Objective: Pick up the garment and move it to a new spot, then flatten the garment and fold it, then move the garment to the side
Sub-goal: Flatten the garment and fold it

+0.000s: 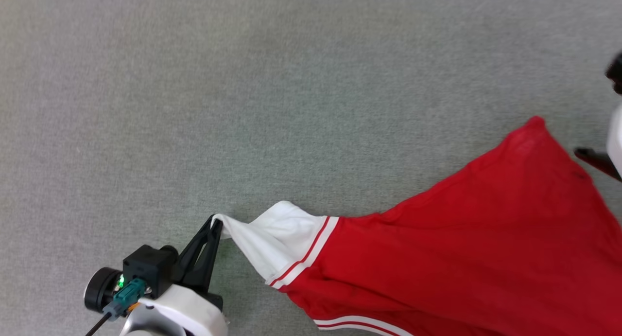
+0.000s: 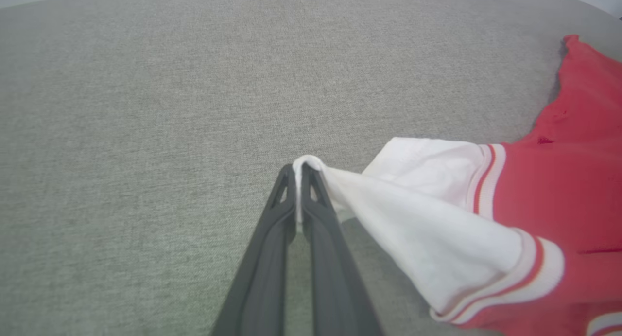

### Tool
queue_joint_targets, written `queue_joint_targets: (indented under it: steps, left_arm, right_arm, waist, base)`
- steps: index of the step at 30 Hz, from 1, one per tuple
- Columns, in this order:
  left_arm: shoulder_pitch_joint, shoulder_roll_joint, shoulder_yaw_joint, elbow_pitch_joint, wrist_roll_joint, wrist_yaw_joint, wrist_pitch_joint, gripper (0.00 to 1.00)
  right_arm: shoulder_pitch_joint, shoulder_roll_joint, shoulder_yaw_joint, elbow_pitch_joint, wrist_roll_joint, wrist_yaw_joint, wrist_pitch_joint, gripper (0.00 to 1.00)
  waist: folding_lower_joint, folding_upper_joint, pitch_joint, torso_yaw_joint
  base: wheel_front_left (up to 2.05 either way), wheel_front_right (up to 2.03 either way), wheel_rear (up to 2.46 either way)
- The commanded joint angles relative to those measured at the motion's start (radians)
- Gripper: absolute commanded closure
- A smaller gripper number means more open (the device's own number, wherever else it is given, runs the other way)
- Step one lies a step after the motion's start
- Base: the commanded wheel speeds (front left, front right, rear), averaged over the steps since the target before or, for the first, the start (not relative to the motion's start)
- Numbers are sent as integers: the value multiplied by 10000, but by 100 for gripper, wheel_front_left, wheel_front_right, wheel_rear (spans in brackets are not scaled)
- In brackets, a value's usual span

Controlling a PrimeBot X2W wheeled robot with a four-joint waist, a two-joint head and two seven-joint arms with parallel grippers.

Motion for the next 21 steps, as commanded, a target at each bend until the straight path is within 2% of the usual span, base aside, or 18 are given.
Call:
queue_joint_targets:
  steps: [1,4,9,11,17,18,19,20,21]
  left_arm:
    - [-248,-120,-17,46,124,-43,-26,100]
    - [-479,-273,-56,92,221,-106,-39,100]
    - [-745,-379,-36,157,312,-173,-58,100]
    - [-780,-392,-23,177,327,-181,-60,100]
    - [-890,-445,12,308,354,-257,-82,100]
    - [-881,-447,19,347,336,-255,-86,100]
    - [-855,-444,26,387,313,-265,-75,100]
    - [-828,-445,31,425,290,-282,-74,100]
    - [-803,-434,34,472,280,-287,-76,100]
  right_arm:
    - [-733,453,382,459,-260,-3,203,0]
    - [-1369,929,777,1120,-421,-3,232,0]
    - [-1868,1361,1576,1868,-627,-3,-146,0]
    - [-1855,1395,1801,1988,-614,-3,-199,0]
    - [-1287,1241,3453,2429,-192,14,-283,0]
    - [-1318,1230,3549,2465,-114,14,-449,50]
    - [-1392,1224,3584,2510,-60,14,-661,87]
    - [-1479,1221,3602,2567,11,12,-851,100]
    - [-1581,1227,3587,2605,46,11,-1139,100]
  waist:
    - [0,0,429,243]
    - [0,0,754,393]
    - [0,0,1229,503]
    - [0,0,1291,509]
    - [0,0,1433,466]
    - [0,0,1400,436]
    - [0,0,1343,396]
    - [0,0,1252,356]
    - [0,0,1143,313]
  base:
    - [0,0,0]
    - [0,0,0]
    - [0,0,0]
    - [0,0,0]
    - [0,0,0]
    - [0,0,0]
    - [0,0,0]
    - [0,0,0]
    - [0,0,0]
